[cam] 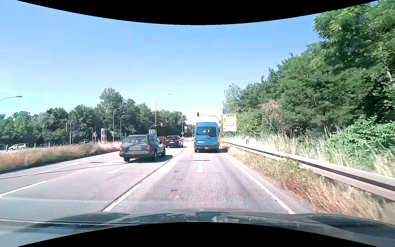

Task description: Follow the waypoints while adhering to traffic rules and regulations

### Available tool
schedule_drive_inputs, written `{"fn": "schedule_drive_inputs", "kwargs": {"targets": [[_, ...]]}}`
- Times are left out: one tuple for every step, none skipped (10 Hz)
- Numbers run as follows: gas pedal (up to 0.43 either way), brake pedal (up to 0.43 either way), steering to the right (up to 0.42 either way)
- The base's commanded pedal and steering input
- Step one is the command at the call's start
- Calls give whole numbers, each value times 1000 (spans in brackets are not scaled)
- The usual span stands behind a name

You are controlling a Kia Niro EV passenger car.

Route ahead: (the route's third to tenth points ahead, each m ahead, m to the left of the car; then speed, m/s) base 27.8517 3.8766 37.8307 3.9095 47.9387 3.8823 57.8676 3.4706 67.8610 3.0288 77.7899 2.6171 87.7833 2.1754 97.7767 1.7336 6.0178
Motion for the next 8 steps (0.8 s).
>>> {"fn": "schedule_drive_inputs", "kwargs": {"targets": [[0, 183, 7], [0, 183, 6], [0, 183, 5], [0, 189, 4], [0, 189, 4], [0, 189, 4], [0, 189, 3], [0, 195, 3]]}}
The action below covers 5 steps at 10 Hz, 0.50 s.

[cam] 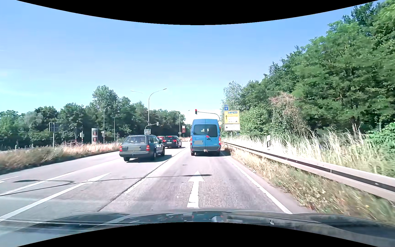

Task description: Follow the waypoints while adhering to traffic rules and regulations

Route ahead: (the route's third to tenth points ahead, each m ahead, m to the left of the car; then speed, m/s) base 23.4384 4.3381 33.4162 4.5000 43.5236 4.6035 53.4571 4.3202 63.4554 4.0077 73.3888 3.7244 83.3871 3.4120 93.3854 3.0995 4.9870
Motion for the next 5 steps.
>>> {"fn": "schedule_drive_inputs", "kwargs": {"targets": [[0, 195, 2], [0, 195, 1], [0, 195, 0], [0, 195, 0], [0, 195, 0]]}}
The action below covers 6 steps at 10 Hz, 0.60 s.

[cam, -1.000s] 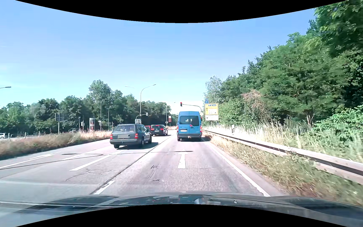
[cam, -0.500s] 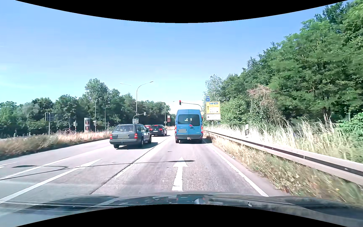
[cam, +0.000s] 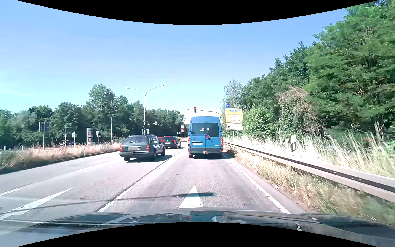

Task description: Follow the waypoints while adhering to traffic rules and regulations

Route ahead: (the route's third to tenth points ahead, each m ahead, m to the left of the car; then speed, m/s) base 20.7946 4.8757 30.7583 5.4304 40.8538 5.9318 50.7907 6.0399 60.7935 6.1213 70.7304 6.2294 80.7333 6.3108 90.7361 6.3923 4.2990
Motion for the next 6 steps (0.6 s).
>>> {"fn": "schedule_drive_inputs", "kwargs": {"targets": [[0, 195, 0], [0, 195, 0], [0, 201, 0], [0, 207, 0], [0, 201, 0], [0, 201, 0]]}}
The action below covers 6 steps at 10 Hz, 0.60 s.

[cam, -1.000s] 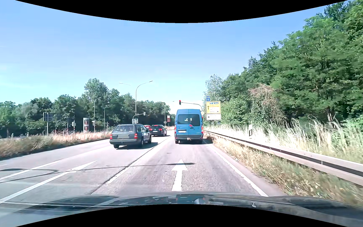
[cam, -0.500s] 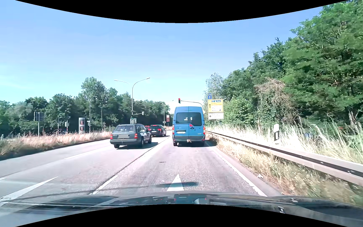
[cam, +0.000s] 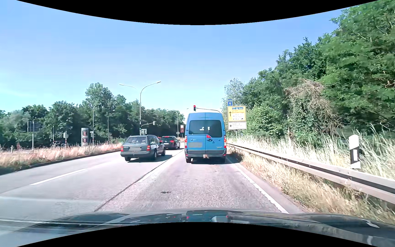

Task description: Follow the waypoints while adhering to traffic rules and regulations

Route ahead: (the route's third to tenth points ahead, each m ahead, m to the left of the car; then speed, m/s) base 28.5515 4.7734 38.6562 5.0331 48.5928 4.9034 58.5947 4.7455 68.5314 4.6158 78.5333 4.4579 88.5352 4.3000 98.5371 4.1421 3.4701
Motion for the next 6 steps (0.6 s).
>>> {"fn": "schedule_drive_inputs", "kwargs": {"targets": [[0, 201, 0], [0, 201, 0], [0, 201, 0], [0, 207, 0], [0, 201, 0], [0, 201, 0]]}}
